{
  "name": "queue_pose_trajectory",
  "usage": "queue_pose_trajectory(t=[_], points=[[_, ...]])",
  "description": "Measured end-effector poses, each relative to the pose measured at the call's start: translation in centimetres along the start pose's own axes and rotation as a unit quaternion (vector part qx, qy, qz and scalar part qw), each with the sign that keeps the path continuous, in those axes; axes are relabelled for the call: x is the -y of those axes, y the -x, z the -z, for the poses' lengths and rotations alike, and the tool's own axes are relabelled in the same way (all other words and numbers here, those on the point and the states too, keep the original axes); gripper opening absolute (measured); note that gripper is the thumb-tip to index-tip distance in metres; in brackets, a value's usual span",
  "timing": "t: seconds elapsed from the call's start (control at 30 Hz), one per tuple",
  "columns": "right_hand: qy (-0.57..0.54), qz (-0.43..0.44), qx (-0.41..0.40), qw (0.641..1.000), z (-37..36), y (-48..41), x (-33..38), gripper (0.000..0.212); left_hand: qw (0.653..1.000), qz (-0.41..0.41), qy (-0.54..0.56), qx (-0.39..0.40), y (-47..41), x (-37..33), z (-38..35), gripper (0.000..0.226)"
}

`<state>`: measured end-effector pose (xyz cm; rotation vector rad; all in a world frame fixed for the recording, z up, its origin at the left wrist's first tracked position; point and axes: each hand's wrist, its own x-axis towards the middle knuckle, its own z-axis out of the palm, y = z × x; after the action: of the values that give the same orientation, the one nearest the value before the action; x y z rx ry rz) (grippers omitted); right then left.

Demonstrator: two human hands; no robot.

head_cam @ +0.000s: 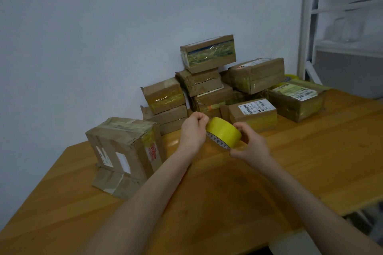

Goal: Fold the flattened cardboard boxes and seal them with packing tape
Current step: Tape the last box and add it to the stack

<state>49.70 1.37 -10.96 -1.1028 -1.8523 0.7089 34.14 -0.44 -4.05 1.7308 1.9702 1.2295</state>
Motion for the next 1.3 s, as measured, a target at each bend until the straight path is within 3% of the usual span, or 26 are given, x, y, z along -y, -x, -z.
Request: queue_pose_trajectory(t=[0.23, 0.53, 0.63, 0.77, 0.9, 1.03, 1.17, 1.3], points=[[0.028, -0.008, 0.020, 0.999, -0.3, 0.2, 0.1, 0.065, 0.992, 0.068, 0.103, 0.022, -0.2, 0.3, 0.6, 0.013], [0.070, -0.027, 0.035, 0.997, -0.4, -0.1, 0.6, 0.072, 0.987, 0.057, 0.150, 0.022, 0.5, -0.5, 2.5, 0.011], [0.063, -0.028, 0.026, 0.997, -0.4, -0.2, 1.0, 0.072, 0.976, 0.055, 0.197, 0.069, 0.8, 0.1, 3.4, 0.017], [0.062, -0.031, 0.028, 0.997, -0.4, -0.3, 1.5, 0.070, 0.989, -0.034, 0.108, 0.097, 1.0, 1.1, 3.9, 0.022], [0.069, -0.018, 0.033, 0.997, -0.3, 0.0, 1.9, 0.068, 0.997, -0.056, 0.018, 0.043, 0.9, 1.0, 3.8, 0.020], [0.075, -0.011, 0.029, 0.997, 0.0, 0.2, 2.0, 0.067, 0.984, -0.137, -0.111, -0.010, 0.8, 1.0, 3.1, 0.010], [0.093, -0.012, 0.024, 0.995, 1.0, 0.3, 1.8, 0.068, 0.980, -0.137, -0.143, -0.033, 0.5, 1.2, 2.1, 0.008], [0.100, -0.015, 0.020, 0.995, 2.2, 0.8, 1.8, 0.068, 0.989, -0.120, -0.083, -0.024, 0.7, 0.6, 1.3, 0.009]])
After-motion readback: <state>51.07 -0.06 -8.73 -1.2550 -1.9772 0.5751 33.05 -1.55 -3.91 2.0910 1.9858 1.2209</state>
